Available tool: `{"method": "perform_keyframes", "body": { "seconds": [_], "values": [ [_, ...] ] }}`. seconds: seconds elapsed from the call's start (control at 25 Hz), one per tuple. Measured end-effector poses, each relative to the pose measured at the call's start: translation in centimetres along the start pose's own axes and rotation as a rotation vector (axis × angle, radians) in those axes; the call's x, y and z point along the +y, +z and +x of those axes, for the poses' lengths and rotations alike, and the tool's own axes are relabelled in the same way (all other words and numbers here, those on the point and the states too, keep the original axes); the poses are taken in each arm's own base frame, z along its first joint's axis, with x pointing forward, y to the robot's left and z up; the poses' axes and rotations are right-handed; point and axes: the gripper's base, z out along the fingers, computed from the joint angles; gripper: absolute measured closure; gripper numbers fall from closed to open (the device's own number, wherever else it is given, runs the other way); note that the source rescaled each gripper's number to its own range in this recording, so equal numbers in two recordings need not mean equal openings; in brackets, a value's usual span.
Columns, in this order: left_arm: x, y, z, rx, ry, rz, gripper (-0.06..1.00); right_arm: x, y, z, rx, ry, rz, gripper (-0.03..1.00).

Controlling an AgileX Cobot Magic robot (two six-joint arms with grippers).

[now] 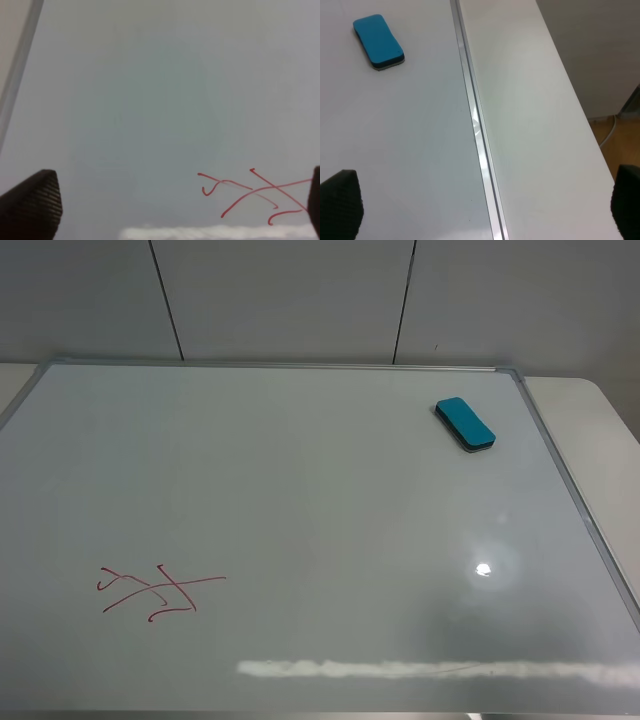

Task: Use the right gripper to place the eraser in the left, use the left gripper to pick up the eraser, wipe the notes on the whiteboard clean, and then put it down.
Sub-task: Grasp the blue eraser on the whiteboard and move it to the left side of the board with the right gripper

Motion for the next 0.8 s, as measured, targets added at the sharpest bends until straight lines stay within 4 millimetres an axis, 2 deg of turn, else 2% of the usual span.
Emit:
{"method": "perform_keyframes", "body": {
  "seconds": [0.2, 0.32, 0.36, 0.48, 0.6, 0.68, 0.8],
  "values": [
    [0.0, 0.0, 0.0, 0.000, 0.000, 0.000, -0.06, 0.2, -0.3, -0.3, -0.025, 0.013, -0.021, -0.03],
    [0.0, 0.0, 0.0, 0.000, 0.000, 0.000, -0.06, 0.3, -1.4, -2.1, -0.146, 0.035, -0.052, -0.03],
    [0.0, 0.0, 0.0, 0.000, 0.000, 0.000, -0.06, 0.3, -1.4, -2.1, -0.146, 0.035, -0.052, -0.03],
    [0.0, 0.0, 0.0, 0.000, 0.000, 0.000, -0.06, 0.3, -1.7, -4.7, -0.213, 0.045, -0.063, -0.03],
    [0.0, 0.0, 0.0, 0.000, 0.000, 0.000, -0.06, 0.3, -0.1, -7.6, -0.197, 0.043, -0.060, -0.03],
    [0.0, 0.0, 0.0, 0.000, 0.000, 0.000, -0.06, 0.3, 1.7, -9.3, -0.173, 0.038, -0.056, -0.03],
    [0.0, 0.0, 0.0, 0.000, 0.000, 0.000, -0.06, 0.4, 5.7, -11.6, -0.102, 0.030, -0.053, -0.03]
  ]
}}
